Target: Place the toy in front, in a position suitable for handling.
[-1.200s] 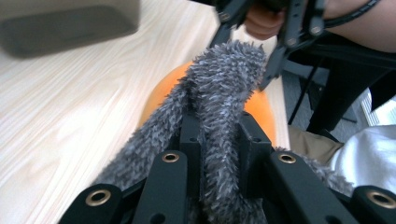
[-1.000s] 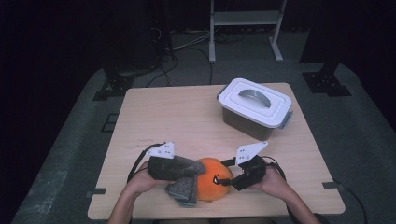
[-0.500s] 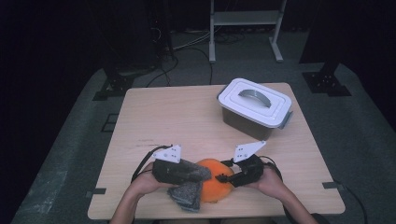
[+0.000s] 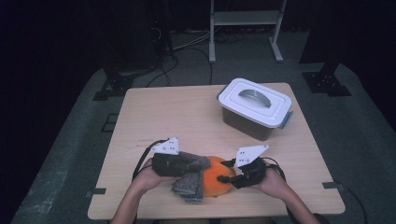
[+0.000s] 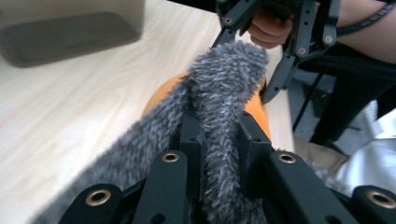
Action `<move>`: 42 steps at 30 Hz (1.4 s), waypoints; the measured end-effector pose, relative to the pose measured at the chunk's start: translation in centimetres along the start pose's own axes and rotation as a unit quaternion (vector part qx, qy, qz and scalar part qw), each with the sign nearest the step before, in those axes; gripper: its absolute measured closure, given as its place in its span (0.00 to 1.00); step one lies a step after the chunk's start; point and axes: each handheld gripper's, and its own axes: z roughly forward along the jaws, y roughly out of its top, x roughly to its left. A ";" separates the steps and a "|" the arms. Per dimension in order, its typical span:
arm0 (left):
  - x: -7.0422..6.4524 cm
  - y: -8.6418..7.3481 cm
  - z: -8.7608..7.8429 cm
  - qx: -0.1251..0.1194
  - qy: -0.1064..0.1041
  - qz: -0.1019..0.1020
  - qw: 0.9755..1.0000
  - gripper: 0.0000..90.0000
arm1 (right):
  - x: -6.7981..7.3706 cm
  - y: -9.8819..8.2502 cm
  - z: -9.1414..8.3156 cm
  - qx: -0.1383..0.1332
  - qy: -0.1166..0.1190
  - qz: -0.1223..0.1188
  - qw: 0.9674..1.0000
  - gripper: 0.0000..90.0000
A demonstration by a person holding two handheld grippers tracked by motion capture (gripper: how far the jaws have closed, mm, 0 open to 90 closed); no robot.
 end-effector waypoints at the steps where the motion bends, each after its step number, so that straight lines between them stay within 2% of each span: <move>1: -0.2 -0.1 0.2 -0.003 -0.010 0.003 1.000 0.84 | -0.1 -0.1 -0.3 0.010 0.018 0.008 1.000 0.48; 2: -0.4 -0.1 0.6 -0.002 -0.017 0.006 1.000 0.84 | -0.3 -0.1 -0.7 0.018 0.031 0.012 0.999 0.47; 3: -0.6 0.0 0.9 0.006 -0.019 0.012 1.000 0.84 | -0.5 -0.1 -1.1 0.019 0.031 0.011 0.999 0.43; 6: -1.0 0.4 1.3 0.010 -0.027 0.018 0.999 0.84 | -1.0 -0.1 -1.8 0.001 0.020 0.034 0.999 0.35; 8: -1.3 0.6 1.5 0.013 -0.032 0.026 0.999 0.84 | -1.0 -0.2 -1.4 -0.003 0.015 0.038 0.999 0.29; 9: -1.4 0.6 1.6 0.013 -0.034 0.024 0.999 0.84 | -0.9 -0.3 -0.8 -0.003 0.019 0.044 0.999 0.28; 11: -1.4 0.6 1.7 0.017 -0.032 0.027 0.999 0.84 | -0.6 -0.4 0.2 -0.002 0.012 0.042 0.999 0.25; 12: -1.3 0.5 1.6 0.014 -0.031 0.024 0.999 0.84 | -0.4 -0.4 0.5 0.001 0.008 0.041 0.999 0.26; 14: -1.0 0.4 1.2 0.011 -0.028 0.023 0.999 0.84 | -0.4 -0.4 0.5 0.001 0.000 0.037 0.999 0.38; 16: -0.8 0.3 0.9 0.009 -0.027 0.023 0.999 0.84 | -0.4 -0.5 0.2 0.001 -0.004 0.024 1.000 0.48; 19: -0.5 0.0 0.5 0.009 -0.023 0.018 1.000 0.84 | -0.4 -0.6 -0.1 0.005 -0.007 0.008 1.000 0.55; 23: 0.2 -0.7 -0.5 0.006 -0.009 0.005 1.000 0.84 | -0.5 -0.9 -0.6 0.005 -0.005 0.009 1.000 0.56; 26: 0.6 -1.1 -1.0 0.006 0.004 0.004 1.000 0.84 | -0.6 -1.1 -0.7 0.001 -0.003 0.014 1.000 0.56; 30: 0.9 -1.4 -1.4 0.006 0.014 -0.001 1.000 0.84 | -0.3 -1.0 -0.7 0.001 -0.004 0.007 1.000 0.56; 33: 0.5 -0.9 -1.2 -0.009 0.005 0.004 1.000 0.84 | 0.0 -0.8 -0.6 0.000 -0.005 -0.003 1.000 0.56; 35: 0.0 -0.2 -0.8 -0.018 -0.007 0.014 1.000 0.84 | 0.3 -0.6 -0.4 -0.003 -0.006 -0.013 1.000 0.57; 38: -1.0 0.8 -0.1 -0.016 -0.017 0.034 0.999 0.84 | 0.7 -0.4 -0.1 -0.002 -0.006 -0.025 1.000 0.57; 40: -1.1 0.8 0.2 -0.013 -0.020 0.035 0.999 0.84 | 0.8 -0.4 0.0 -0.002 -0.004 -0.030 1.000 0.57; 42: -0.7 0.4 0.1 -0.009 -0.018 0.025 0.999 0.84 | 0.8 -0.5 -0.2 0.000 -0.004 -0.028 1.000 0.57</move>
